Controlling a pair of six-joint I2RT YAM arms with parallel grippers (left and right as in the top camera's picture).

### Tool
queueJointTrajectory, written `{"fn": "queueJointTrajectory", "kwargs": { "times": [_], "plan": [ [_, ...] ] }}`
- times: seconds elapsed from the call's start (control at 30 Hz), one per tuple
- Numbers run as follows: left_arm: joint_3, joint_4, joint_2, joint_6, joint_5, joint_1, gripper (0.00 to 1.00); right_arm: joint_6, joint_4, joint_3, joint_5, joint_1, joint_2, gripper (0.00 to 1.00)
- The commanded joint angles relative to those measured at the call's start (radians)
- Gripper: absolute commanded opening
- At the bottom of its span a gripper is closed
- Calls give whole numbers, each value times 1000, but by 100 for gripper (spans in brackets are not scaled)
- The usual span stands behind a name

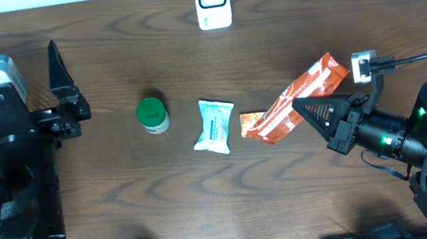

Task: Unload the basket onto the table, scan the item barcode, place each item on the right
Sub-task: 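Lift the red bar with the right gripper and turn it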

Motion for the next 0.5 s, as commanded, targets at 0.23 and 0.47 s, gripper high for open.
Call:
{"fn": "queueJointTrajectory", "kwargs": {
  "times": [0.23,0.47],
  "plan": [
    [-8,6,-5,-5,11,4,84,29,14,5,-118,6,-3,2],
    [-8,5,-25,-5,11,4,84,29,15,5,-190,6,-3,1]
  ]
}}
